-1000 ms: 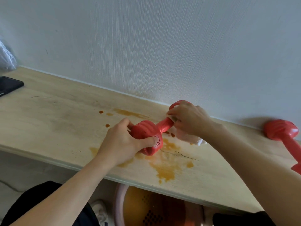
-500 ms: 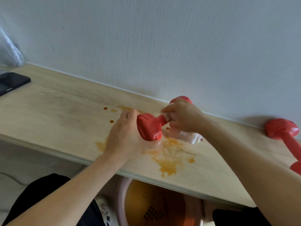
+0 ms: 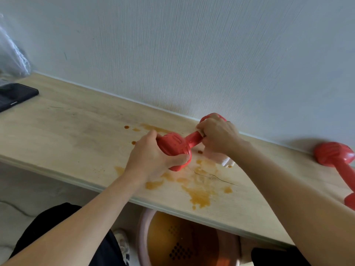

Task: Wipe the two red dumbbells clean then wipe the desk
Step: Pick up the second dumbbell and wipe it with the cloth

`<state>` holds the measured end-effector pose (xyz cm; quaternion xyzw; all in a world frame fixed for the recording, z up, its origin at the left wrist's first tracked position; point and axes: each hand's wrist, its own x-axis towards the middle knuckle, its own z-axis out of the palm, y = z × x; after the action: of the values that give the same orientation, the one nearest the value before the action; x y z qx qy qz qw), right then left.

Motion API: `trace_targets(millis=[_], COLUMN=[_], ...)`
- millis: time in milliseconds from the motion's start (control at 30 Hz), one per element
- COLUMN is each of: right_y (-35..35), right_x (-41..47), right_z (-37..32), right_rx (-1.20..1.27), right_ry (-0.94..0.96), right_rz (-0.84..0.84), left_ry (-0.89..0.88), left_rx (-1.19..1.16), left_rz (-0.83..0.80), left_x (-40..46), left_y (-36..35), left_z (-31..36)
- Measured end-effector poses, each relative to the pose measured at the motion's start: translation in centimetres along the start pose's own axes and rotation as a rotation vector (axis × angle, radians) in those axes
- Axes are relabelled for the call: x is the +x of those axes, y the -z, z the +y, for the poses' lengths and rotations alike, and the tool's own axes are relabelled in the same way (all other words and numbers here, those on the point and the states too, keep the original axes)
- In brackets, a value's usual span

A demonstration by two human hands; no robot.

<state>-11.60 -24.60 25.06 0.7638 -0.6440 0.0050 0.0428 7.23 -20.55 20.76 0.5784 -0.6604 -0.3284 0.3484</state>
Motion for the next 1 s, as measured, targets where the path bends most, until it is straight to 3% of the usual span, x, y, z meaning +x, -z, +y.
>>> trace_targets(millis=[200, 367, 700, 867, 1000], right_y=[1.1, 0.0, 1.0, 1.3, 0.5], right_x=[-1.4, -0.1, -3.3, -1.6, -1.0], right_z=[-1.0, 0.7, -1.8, 0.4, 0.4], right_rx=[0.126, -0.041, 0.361, 0.080, 0.062], right_ry=[0.131, -0.006, 0.166, -0.011, -0.009], right_rz=[-0.067, -0.036, -0.095, -0.033, -0.007], left_ry=[-0.004, -0.011, 0.008, -0.004, -0.078], left_rx=[0.020, 0.043, 0.064, 0.081, 0.258], left_rz=[-0.009, -0.030, -0.011, -0.030, 0.061], left_x=[-0.3, -0.5, -0.6, -0.7, -1.0], left_y=[-0.1, 0.0, 0.2, 0.0, -0.6], left_z=[0.1, 0.1, 0.3, 0.2, -0.1])
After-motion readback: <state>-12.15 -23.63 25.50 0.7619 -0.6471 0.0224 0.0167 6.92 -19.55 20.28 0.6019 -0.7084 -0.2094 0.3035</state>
